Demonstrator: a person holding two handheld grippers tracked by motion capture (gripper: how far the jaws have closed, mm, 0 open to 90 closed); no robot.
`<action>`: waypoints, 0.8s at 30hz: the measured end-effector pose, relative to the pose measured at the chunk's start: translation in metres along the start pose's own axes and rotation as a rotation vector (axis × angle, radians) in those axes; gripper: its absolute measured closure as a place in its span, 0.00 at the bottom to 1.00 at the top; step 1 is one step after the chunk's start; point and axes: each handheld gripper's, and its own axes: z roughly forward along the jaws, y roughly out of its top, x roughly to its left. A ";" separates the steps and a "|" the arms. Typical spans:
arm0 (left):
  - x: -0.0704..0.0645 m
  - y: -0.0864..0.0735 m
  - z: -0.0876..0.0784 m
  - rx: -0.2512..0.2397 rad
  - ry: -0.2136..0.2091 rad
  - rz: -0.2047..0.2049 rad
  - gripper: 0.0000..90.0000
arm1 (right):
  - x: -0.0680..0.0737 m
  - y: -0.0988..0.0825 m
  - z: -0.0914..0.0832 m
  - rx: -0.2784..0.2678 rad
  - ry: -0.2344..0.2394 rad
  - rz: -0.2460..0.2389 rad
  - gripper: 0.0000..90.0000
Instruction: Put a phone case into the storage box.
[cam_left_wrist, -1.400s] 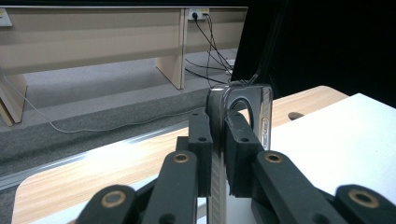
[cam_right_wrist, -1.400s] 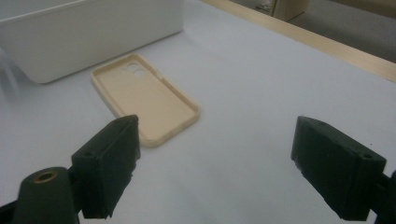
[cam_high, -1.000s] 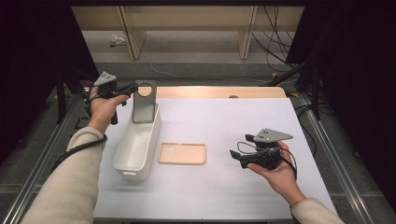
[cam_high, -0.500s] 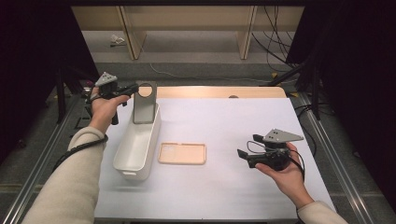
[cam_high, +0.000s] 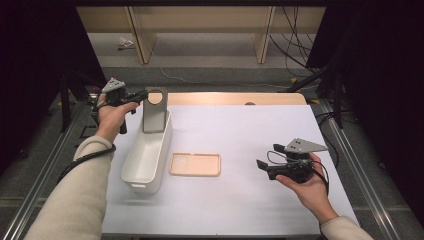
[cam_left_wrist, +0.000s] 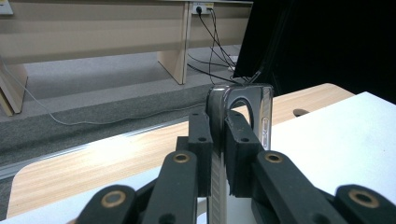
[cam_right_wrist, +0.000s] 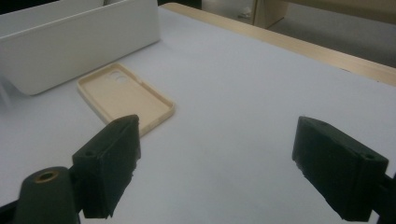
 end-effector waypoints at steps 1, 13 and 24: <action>0.000 0.000 0.000 0.001 0.000 0.001 0.91 | 0.000 0.000 0.000 0.000 0.000 0.001 0.18; 0.002 -0.003 0.005 0.018 0.005 -0.005 0.91 | 0.000 0.000 0.000 -0.001 0.001 0.001 0.18; 0.003 -0.004 0.008 0.025 0.001 -0.011 0.91 | 0.000 0.000 0.001 -0.002 0.002 0.003 0.18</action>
